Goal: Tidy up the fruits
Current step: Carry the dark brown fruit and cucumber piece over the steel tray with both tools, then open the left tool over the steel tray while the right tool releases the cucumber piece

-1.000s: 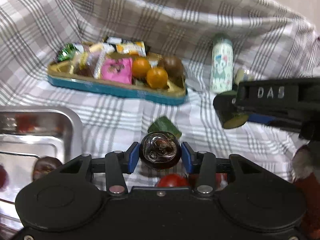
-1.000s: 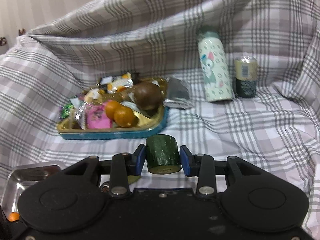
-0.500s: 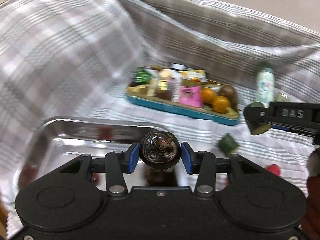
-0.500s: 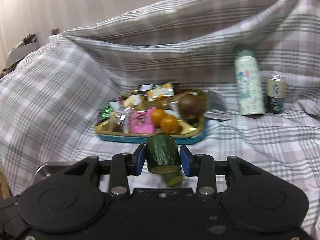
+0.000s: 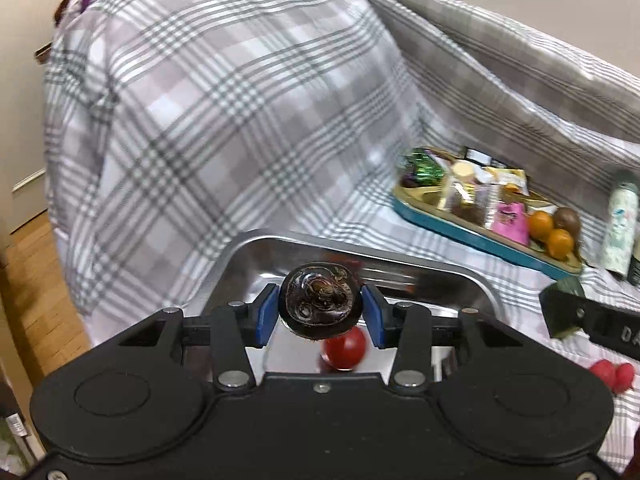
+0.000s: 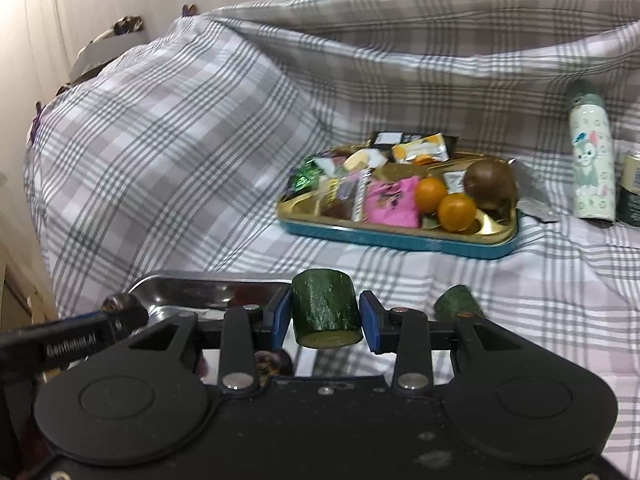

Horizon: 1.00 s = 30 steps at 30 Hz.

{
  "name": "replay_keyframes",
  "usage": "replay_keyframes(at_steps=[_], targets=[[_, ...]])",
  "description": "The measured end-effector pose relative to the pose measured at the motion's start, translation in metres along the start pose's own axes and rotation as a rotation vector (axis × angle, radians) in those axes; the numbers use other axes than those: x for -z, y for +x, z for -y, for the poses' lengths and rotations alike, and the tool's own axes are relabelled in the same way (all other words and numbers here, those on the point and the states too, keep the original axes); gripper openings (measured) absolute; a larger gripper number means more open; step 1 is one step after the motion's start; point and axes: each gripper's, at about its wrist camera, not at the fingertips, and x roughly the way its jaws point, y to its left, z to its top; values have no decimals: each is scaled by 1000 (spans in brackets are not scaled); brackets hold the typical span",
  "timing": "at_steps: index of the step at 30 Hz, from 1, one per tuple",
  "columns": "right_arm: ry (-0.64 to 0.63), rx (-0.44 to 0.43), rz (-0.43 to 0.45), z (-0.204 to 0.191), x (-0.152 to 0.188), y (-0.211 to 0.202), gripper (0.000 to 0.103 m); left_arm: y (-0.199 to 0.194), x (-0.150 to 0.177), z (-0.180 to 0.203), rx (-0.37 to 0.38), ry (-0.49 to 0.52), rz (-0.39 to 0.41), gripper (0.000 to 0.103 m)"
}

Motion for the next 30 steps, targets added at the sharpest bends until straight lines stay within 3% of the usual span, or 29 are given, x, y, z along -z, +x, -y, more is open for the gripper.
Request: replay_keyframes(at_steps=[5,13,17,30], targets=[[-24,-26,-24,-12,4,6,39,4,2,-9,-20,-7,-9,52],[-110,-109,-71,-41,17,14,39,11,1,-27,-43,-119,-70,52],[-148,-142,-91,-54,23,16,39,13,3,-29,-49,-128,-88,52],[-158,-158,-109,-62,28,20,40,13,2,-30,-61,-140,-95,50]])
